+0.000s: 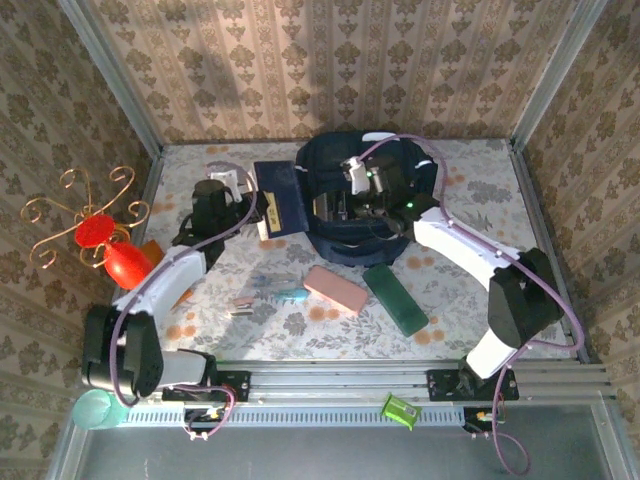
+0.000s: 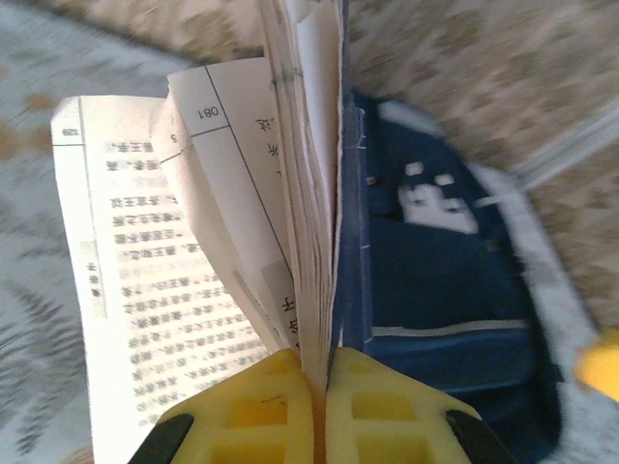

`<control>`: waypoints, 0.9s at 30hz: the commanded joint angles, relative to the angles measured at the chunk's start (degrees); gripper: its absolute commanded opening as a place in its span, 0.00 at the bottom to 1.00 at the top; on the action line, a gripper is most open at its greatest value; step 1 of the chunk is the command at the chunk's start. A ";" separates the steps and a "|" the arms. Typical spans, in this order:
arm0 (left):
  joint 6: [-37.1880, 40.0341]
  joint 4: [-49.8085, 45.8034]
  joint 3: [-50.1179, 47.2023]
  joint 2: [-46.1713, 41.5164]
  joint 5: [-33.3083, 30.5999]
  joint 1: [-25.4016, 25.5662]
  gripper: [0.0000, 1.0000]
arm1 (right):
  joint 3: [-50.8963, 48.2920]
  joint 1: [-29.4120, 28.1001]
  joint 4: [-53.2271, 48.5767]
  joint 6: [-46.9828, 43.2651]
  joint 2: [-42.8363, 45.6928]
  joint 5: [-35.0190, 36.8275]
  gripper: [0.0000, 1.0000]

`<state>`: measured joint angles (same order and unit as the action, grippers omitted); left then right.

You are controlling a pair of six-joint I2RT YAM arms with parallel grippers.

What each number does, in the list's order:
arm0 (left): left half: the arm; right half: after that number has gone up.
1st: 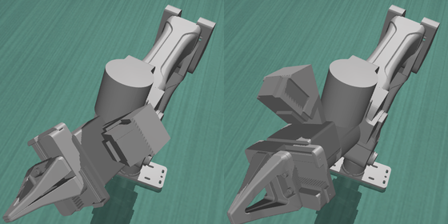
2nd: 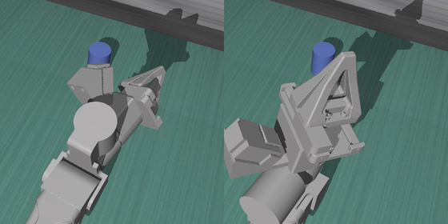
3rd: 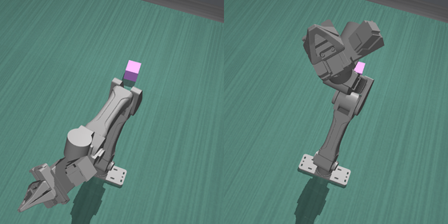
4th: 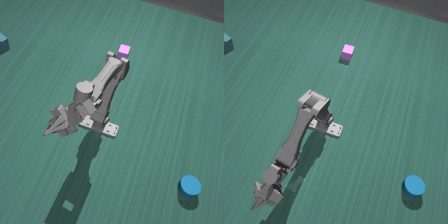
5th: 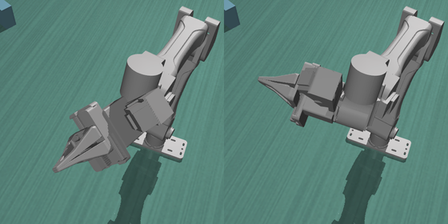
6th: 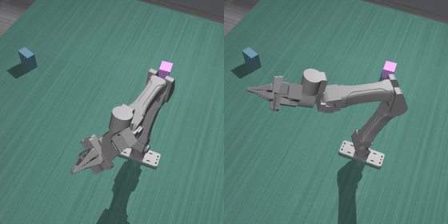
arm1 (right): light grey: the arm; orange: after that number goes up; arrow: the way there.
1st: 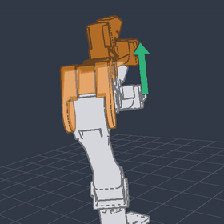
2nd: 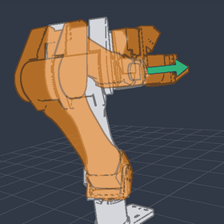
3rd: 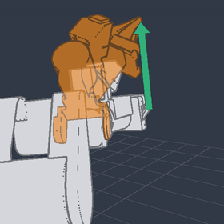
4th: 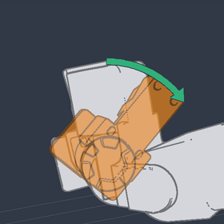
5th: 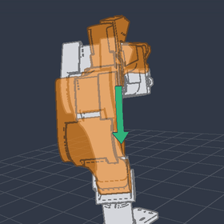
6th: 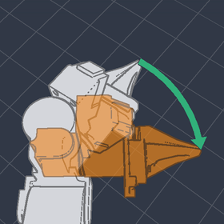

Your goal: Pack books, pencil case, and school supplies into a backpack

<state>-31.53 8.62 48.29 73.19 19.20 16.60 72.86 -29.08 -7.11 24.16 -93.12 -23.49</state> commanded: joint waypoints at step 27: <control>6.05 -11.14 5.83 2.54 4.39 8.20 0.59 | -19.66 19.15 18.59 21.99 20.85 -23.94 0.00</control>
<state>-32.62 4.71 50.74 74.39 31.38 23.35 53.74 -14.79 15.42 46.02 -79.02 -50.65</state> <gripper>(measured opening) 0.553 0.127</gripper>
